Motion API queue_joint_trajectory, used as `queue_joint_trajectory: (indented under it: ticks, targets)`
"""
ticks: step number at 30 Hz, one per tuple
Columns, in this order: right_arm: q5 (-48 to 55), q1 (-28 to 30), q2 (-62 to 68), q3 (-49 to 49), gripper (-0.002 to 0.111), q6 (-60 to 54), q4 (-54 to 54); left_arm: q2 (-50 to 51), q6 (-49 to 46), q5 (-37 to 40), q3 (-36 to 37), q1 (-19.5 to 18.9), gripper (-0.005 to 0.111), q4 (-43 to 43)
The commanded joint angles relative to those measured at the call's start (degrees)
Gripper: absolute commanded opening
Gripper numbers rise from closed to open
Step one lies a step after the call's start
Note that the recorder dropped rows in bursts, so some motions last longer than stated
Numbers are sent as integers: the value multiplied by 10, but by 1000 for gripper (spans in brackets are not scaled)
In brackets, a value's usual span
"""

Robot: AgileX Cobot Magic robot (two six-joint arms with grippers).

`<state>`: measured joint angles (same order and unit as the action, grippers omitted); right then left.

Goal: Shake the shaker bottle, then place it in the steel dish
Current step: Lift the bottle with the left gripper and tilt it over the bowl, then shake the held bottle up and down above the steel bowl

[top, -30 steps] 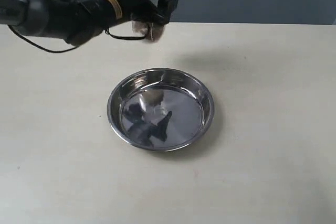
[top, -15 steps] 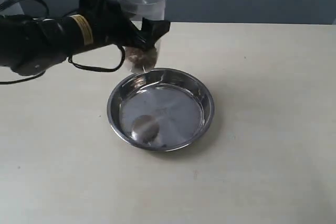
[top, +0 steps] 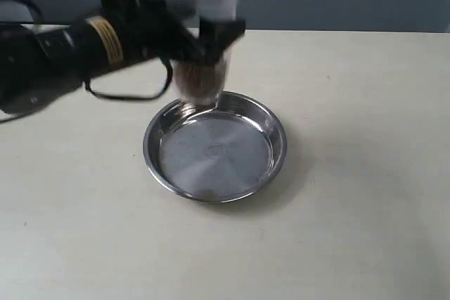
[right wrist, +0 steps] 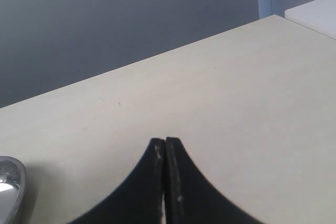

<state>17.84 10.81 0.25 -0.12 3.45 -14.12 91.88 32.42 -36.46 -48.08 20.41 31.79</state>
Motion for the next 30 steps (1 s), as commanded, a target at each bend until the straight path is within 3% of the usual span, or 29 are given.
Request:
queue_joint_trajectory:
  ticks: [1,3,6,9,12,15,18,21,23,24,27,30]
  targets:
    - [-4,0,-3,1,-1,-2,1,14,-2,65,29,19,0,-56]
    - [-4,0,-3,1,-1,-2,1,20,32,52,37,21,0,-35]
    - [-4,0,-3,1,-1,-2,1,-64,4,-15,-11,21,0,9]
    - [-4,0,-3,1,-1,-2,1,-103,-22,68,-28,21,0,-23]
    - [-4,0,-3,1,-1,-2,1,-24,-14,133,46,21,0,-70]
    - [-4,0,-3,1,-1,-2,1,-14,12,31,83,21,0,-39]
    - [-4,0,-3,1,-1,-2,1,-87,9,-75,46,21,0,-29]
    - [-4,0,-3,1,-1,-2,1,-113,-25,21,14,21,0,-45]
    - [-4,0,-3,1,-1,-2,1,-77,-21,88,41,21,0,-60]
    - [-4,0,-3,1,-1,-2,1,-50,-13,83,66,21,0,-67]
    - [-4,0,-3,1,-1,-2,1,-31,11,6,97,21,0,-53]
    - [-4,0,-3,1,-1,-2,1,-96,3,-66,41,21,0,-38]
